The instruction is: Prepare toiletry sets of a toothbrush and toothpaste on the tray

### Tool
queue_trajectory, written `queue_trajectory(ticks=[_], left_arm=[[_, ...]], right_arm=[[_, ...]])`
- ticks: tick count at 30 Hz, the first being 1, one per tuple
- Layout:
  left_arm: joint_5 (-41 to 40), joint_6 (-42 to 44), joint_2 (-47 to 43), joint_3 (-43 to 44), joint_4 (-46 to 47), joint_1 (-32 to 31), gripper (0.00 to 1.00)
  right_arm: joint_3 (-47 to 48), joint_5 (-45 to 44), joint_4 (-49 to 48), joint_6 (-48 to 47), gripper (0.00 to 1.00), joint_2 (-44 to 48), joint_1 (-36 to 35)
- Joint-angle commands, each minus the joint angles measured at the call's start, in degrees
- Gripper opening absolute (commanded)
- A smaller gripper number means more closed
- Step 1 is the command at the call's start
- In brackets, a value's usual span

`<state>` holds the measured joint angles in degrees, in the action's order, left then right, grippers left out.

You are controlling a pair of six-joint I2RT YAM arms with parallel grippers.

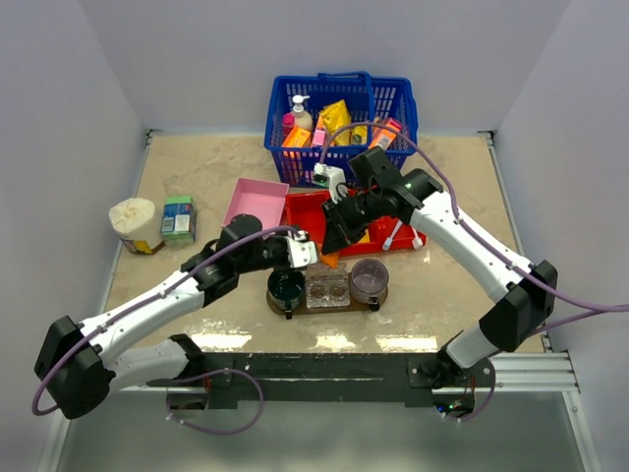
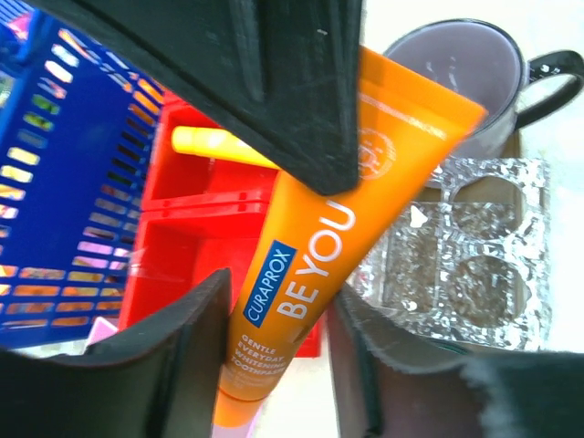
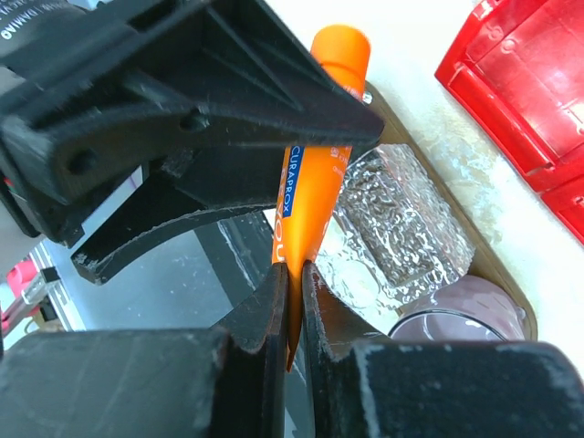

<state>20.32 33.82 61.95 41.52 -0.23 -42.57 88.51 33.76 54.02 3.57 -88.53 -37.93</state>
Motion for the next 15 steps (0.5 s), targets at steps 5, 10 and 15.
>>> queue_trajectory(ticks=[5,10,15], left_arm=[[2.4,-2.1,1.3,3.1,1.2,-0.3,0.3],[2.4,-2.4,1.2,2.8,1.6,-0.3,0.14],[2.1,-2.4,1.2,2.6,1.8,-0.4,0.06]], right_arm=[[1.5,0.7,-0.3,-1.7,0.0,0.5,-0.1],[1.0,0.5,-1.7,-0.9,0.0,0.3,-0.2],[1.5,-0.6,-3.0,0.6,0.1,0.1,0.0]])
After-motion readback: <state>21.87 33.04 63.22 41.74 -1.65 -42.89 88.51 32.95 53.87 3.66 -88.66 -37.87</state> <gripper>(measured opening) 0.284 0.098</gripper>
